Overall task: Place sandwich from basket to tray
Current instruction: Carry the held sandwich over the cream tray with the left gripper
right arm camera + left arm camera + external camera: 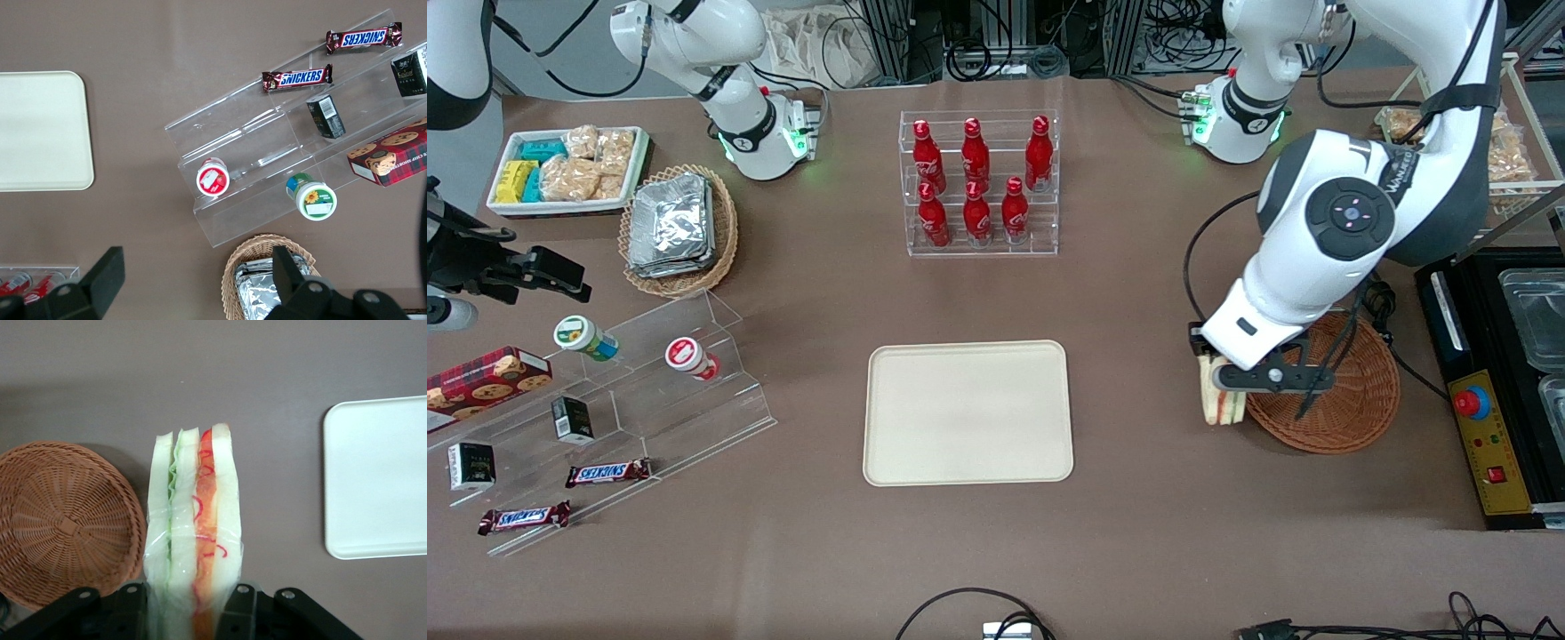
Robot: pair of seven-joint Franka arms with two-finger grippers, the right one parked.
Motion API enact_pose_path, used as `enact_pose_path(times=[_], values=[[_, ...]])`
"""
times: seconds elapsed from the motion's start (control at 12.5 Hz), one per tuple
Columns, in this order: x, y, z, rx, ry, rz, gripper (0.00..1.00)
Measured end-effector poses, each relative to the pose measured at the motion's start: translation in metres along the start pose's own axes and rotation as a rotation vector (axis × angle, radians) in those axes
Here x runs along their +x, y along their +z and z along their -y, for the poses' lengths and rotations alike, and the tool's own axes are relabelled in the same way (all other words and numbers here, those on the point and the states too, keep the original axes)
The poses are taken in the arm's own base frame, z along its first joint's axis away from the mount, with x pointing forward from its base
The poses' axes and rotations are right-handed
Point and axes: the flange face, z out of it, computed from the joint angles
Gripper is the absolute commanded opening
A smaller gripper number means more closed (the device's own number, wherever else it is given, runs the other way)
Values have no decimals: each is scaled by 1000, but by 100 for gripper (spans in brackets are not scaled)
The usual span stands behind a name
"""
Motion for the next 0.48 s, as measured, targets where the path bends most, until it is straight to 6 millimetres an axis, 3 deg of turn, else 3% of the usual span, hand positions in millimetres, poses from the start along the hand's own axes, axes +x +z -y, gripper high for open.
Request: enact_pose_path(times=[0.48], values=[[13, 14, -90, -29, -26, -6, 32]])
